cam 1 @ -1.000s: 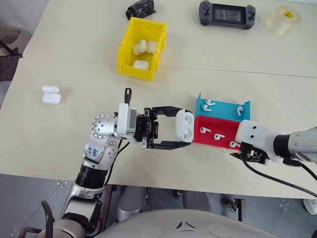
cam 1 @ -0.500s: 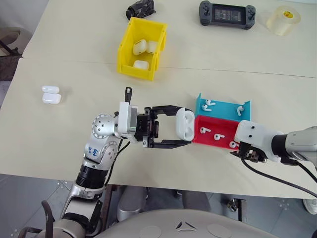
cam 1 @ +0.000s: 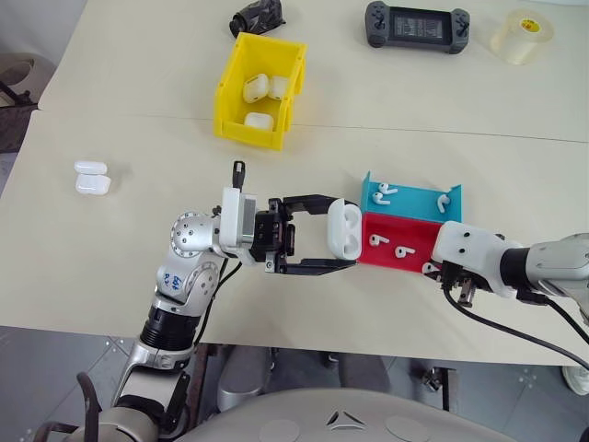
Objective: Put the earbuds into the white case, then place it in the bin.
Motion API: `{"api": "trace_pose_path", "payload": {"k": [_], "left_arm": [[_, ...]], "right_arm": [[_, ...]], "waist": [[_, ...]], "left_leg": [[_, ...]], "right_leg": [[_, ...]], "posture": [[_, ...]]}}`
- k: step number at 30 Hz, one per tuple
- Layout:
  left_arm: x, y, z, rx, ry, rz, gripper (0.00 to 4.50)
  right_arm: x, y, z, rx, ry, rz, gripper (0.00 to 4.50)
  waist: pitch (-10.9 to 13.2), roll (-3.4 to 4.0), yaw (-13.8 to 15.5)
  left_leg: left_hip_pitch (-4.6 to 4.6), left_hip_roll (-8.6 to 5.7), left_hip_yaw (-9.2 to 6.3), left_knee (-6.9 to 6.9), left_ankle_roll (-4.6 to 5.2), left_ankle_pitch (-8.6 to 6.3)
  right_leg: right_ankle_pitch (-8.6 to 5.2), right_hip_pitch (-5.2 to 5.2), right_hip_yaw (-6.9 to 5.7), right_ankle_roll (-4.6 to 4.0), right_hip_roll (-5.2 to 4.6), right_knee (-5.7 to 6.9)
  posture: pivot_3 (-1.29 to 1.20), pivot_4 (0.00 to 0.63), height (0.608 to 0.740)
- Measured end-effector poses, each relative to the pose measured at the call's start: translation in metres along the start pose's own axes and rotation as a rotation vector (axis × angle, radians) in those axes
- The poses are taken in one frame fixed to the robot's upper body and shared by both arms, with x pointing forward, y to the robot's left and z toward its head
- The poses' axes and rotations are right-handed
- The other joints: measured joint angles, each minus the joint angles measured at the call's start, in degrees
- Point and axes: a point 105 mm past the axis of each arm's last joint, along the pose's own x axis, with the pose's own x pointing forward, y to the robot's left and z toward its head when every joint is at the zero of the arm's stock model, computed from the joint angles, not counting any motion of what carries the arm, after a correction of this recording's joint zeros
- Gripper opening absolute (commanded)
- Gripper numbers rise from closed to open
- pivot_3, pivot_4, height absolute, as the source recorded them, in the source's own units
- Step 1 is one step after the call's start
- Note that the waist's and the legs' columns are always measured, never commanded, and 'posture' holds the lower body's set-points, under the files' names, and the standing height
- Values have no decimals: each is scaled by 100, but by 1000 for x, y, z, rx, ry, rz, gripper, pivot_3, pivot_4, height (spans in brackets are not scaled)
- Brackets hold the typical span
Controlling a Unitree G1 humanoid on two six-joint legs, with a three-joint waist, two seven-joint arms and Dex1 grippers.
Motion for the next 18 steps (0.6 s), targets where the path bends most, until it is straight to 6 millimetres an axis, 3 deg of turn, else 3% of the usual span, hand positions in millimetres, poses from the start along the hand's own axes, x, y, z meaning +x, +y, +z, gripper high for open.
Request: {"api": "trace_pose_path", "payload": {"k": [4, 9, 12, 18], "left_arm": [[-1, -1, -1, -14, 2, -1, 2799], [-9, -6, -4, -100, 10, -6, 2799], [-17, -8, -8, -196, 47, -30, 2799], [-20, 0, -7, -203, 35, -55, 2799]], "right_arm": [[-1, 3, 8, 39, -86, 20, 513], [-23, 16, 38, 3, -427, 73, 513], [-30, 19, 56, -5, -645, 35, 513], [-39, 21, 90, -49, -972, -52, 513]], "waist": [[0, 1, 5], [1, -3, 21], [3, -8, 7], [3, -7, -10]], "left_leg": [[-1, -1, 1, 0, 0, 0], [-1, -3, -2, -2, 1, 0], [3, -3, -2, 0, 2, 0], [6, -1, 0, 0, -2, 2]], "right_leg": [[0, -3, 1, 0, -1, 2], [2, 2, -2, 3, 2, 18], [2, 4, 1, 4, 2, 18], [2, -1, 4, 3, 7, 19]], "posture": [[0, 150, 740], [0, 150, 740], [0, 150, 740], [0, 150, 740]]}}
